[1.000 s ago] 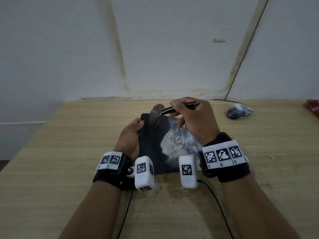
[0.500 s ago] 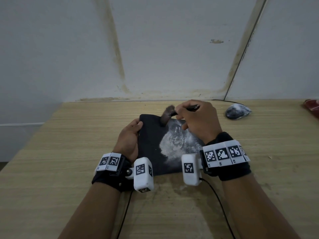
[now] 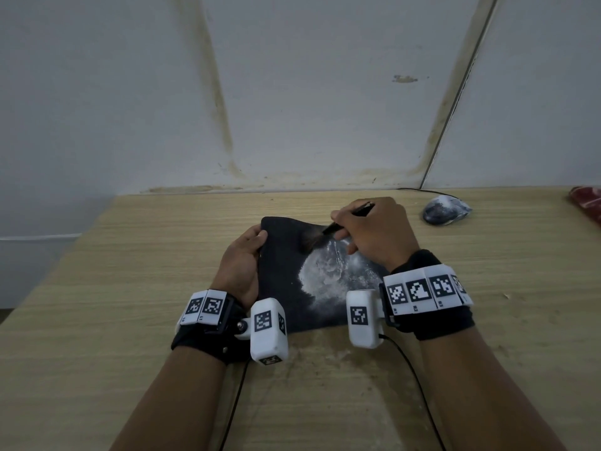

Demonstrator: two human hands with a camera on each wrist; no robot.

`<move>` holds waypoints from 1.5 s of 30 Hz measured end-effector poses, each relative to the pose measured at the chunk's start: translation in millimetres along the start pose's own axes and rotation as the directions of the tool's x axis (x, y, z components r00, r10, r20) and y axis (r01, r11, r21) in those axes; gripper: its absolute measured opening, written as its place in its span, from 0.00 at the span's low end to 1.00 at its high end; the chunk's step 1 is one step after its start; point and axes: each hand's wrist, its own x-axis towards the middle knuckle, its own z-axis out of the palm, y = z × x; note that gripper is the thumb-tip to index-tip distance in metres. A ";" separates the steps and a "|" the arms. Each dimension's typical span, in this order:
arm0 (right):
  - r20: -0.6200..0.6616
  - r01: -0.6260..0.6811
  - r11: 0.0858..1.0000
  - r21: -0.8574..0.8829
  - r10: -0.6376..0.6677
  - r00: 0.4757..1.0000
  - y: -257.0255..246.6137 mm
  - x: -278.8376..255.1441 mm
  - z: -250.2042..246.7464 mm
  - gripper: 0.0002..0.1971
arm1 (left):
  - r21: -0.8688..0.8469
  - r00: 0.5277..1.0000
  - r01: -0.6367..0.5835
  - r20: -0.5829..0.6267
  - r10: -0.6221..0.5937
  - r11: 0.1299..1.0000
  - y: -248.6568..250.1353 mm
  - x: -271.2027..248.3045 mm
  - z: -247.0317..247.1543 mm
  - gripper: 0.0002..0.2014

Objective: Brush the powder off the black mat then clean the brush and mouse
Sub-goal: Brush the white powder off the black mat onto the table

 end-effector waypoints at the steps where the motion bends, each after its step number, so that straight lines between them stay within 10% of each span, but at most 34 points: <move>1: 0.008 -0.015 1.000 -0.018 0.016 1.000 -0.9 0.9 -0.6 0.09 | -0.003 1.000 0.000 0.000 0.000 1.000 0.8 0.6 0.0 0.14; 8: -0.175 0.100 0.984 0.148 -0.073 0.982 -13.4 3.1 -1.5 0.08 | -0.006 1.000 -0.017 0.000 0.017 1.000 4.7 3.8 0.7 0.13; 14: 0.021 0.034 0.998 -0.054 -0.033 0.999 -4.3 6.0 2.5 0.09 | -0.008 1.000 -0.013 -0.002 0.013 1.000 5.6 4.0 1.1 0.13; 20: -0.179 0.091 0.983 0.161 -0.062 0.982 -11.6 11.6 -9.4 0.09 | -0.001 1.000 -0.021 -0.007 0.021 1.000 7.8 5.2 3.3 0.13; 26: 0.048 0.038 0.999 0.012 -0.038 0.998 -7.2 10.5 -3.3 0.07 | 0.013 1.000 -0.029 -0.001 0.029 0.999 8.7 5.5 5.7 0.13; 32: -0.122 0.063 0.985 0.162 -0.044 0.992 -11.3 9.1 -11.6 0.10 | 0.019 0.999 -0.038 0.004 0.038 0.999 6.2 4.7 3.1 0.13; 39: 0.114 0.003 0.999 -0.036 0.001 0.993 -5.7 2.9 0.3 0.07 | 0.034 0.999 -0.037 0.018 0.036 0.999 3.7 2.3 3.9 0.13; 45: -0.004 0.071 0.990 0.125 -0.071 0.997 -15.4 -0.1 -3.5 0.08 | 0.017 0.999 -0.027 0.025 0.026 0.999 3.8 1.5 6.8 0.12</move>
